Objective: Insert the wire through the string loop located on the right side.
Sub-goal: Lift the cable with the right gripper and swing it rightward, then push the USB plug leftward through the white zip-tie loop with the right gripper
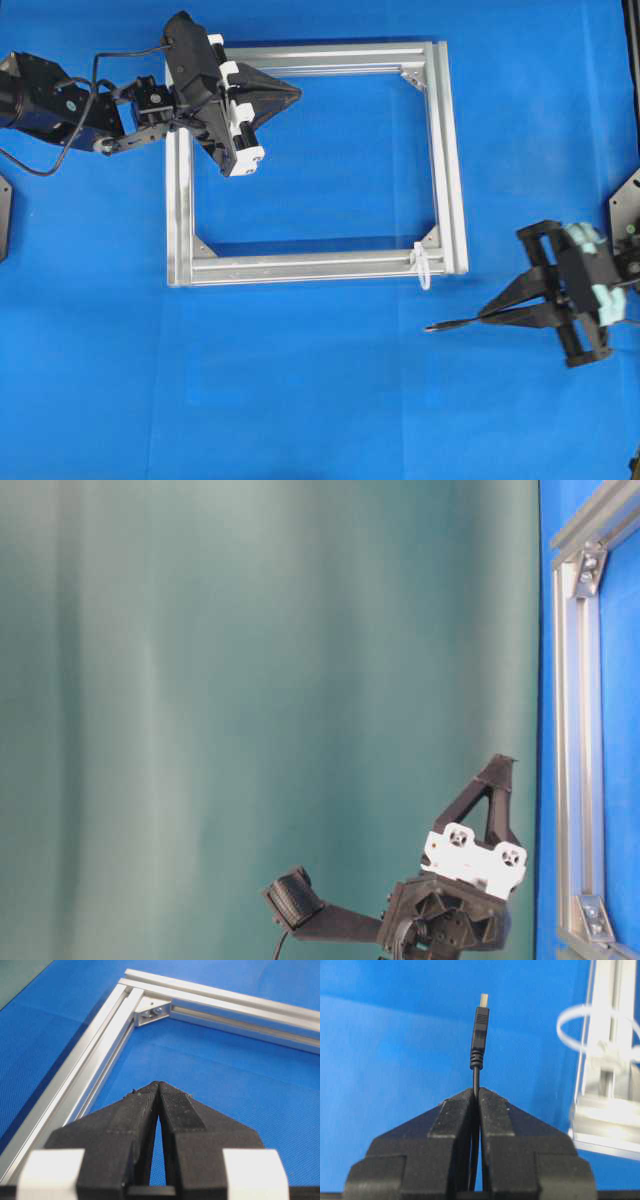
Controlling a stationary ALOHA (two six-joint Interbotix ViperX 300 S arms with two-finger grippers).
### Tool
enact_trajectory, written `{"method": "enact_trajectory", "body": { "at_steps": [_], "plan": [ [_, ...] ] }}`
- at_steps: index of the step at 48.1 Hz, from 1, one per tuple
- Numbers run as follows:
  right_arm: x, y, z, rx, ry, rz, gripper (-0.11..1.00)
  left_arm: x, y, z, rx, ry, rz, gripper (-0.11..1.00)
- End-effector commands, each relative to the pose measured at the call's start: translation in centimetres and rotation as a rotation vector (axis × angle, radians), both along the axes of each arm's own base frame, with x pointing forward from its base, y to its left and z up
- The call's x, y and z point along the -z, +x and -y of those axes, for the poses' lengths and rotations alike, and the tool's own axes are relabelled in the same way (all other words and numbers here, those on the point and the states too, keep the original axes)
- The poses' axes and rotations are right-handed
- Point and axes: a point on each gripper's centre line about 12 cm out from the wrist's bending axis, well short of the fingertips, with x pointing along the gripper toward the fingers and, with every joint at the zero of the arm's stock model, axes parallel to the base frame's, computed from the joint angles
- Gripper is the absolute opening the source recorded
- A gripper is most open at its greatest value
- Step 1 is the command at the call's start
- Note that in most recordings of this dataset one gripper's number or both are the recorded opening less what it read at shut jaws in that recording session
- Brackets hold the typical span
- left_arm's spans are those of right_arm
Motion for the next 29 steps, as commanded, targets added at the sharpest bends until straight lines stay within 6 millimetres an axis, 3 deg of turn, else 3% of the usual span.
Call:
{"method": "enact_trajectory", "body": {
  "at_steps": [1, 21, 29],
  "plan": [
    [-0.6, -0.6, 0.1, -0.006, 0.013, 0.023, -0.04, -1.5, 0.2, -0.1, 0.001, 0.016, 0.043, 0.00],
    [-0.7, -1.1, 0.5, -0.006, 0.009, 0.036, -0.04, -1.6, 0.3, -0.1, 0.001, 0.017, 0.045, 0.00],
    [-0.5, -0.9, 1.7, 0.049, 0.001, 0.032, -0.04, -1.7, 0.4, -0.1, 0.001, 0.017, 0.048, 0.00]
  ]
}}
